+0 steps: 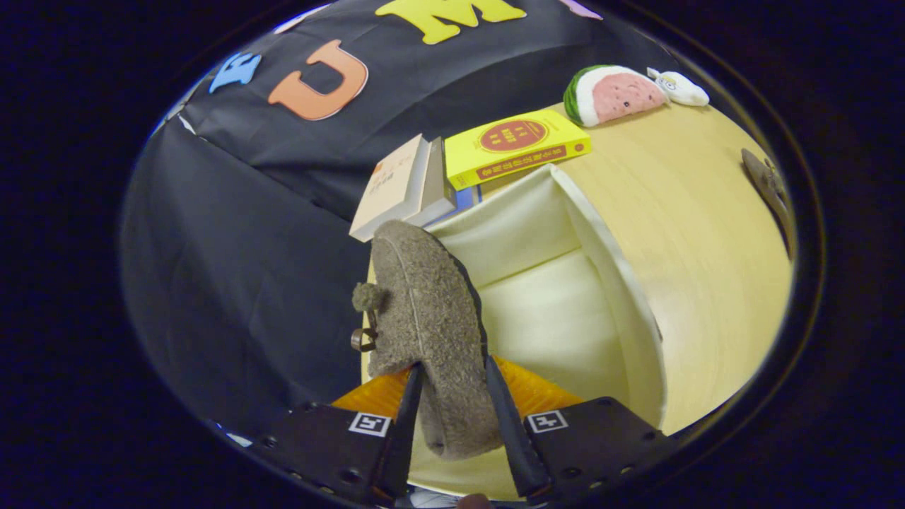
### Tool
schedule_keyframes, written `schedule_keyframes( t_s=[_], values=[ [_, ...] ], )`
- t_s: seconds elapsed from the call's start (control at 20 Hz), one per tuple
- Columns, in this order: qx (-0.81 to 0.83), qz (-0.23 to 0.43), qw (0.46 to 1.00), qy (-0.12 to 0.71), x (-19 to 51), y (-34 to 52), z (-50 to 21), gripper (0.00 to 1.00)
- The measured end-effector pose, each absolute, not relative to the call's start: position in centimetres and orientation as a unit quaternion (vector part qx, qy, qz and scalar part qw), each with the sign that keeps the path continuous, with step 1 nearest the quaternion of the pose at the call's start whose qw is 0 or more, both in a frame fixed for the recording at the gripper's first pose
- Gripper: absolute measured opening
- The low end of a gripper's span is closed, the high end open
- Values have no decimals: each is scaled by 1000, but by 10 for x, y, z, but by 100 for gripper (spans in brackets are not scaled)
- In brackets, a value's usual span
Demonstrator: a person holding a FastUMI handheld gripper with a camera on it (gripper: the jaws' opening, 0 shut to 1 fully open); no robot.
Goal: Open the storage box then place both shoes into the box .Put the left shoe in first, then the right shoe, with the right side of both shoes facing outward in a uniform manner.
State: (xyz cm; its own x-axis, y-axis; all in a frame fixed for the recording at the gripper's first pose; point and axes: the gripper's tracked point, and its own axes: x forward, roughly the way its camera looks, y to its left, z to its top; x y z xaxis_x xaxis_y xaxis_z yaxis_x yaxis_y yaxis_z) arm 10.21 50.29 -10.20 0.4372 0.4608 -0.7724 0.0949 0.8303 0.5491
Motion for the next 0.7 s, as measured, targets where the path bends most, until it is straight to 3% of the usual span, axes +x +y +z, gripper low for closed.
schedule_keyframes(
  t_s=[0.05,0.25,0.45,0.5,0.7],
  values=[
    [268,118,801,523,99,505,-105,55],
    [257,128,792,539,90,503,-108,82],
    [212,150,823,505,93,494,-89,86],
    [194,156,837,487,97,488,-80,92],
    [161,175,869,433,95,467,-45,94]
  ],
)
